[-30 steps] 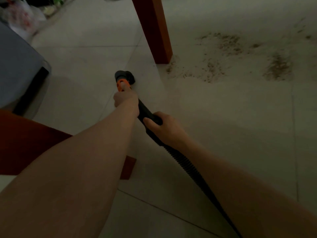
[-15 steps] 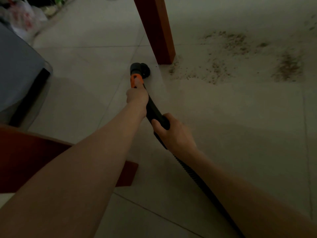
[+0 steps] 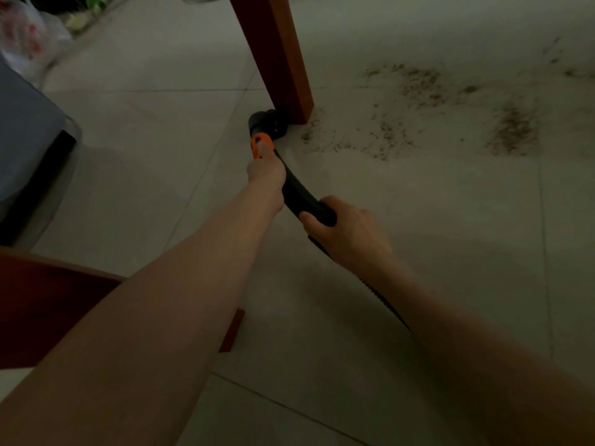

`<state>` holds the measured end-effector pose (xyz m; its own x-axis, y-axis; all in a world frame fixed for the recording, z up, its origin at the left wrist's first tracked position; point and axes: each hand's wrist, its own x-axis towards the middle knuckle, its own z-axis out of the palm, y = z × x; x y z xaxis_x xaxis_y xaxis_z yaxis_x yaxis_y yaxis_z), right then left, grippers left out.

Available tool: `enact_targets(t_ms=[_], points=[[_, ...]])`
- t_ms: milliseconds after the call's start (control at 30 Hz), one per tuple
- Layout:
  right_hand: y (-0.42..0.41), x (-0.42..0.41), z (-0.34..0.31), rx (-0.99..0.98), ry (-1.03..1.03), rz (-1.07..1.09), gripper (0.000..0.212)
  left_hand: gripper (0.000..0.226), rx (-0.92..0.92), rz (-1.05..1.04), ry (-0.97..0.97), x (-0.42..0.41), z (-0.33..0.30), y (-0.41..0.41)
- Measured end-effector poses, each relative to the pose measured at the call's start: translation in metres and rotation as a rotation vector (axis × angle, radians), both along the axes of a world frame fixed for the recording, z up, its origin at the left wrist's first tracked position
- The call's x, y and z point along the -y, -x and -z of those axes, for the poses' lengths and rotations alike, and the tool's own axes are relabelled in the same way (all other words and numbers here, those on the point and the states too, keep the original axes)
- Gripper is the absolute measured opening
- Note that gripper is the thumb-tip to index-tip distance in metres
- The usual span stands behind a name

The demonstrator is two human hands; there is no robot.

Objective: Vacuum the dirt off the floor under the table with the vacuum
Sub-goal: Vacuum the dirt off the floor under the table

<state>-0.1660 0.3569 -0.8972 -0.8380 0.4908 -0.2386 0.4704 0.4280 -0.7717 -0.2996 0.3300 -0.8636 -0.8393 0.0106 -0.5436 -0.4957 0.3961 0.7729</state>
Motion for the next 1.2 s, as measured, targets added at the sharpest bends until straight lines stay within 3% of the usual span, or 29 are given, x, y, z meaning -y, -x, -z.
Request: enact_targets(t_ms=[333, 1200], points=[[-0.023, 0.003, 0.003, -0.08, 0.158, 0.129, 0.029, 0.057, -0.054, 0.104, 0.086, -0.015, 0.002, -0.019], [-0.051, -0.013, -0.002, -0.16, 0.276, 0.248, 0.023, 0.055, -0.091, 0.295, 0.15, -0.049, -0.016, -0.051]])
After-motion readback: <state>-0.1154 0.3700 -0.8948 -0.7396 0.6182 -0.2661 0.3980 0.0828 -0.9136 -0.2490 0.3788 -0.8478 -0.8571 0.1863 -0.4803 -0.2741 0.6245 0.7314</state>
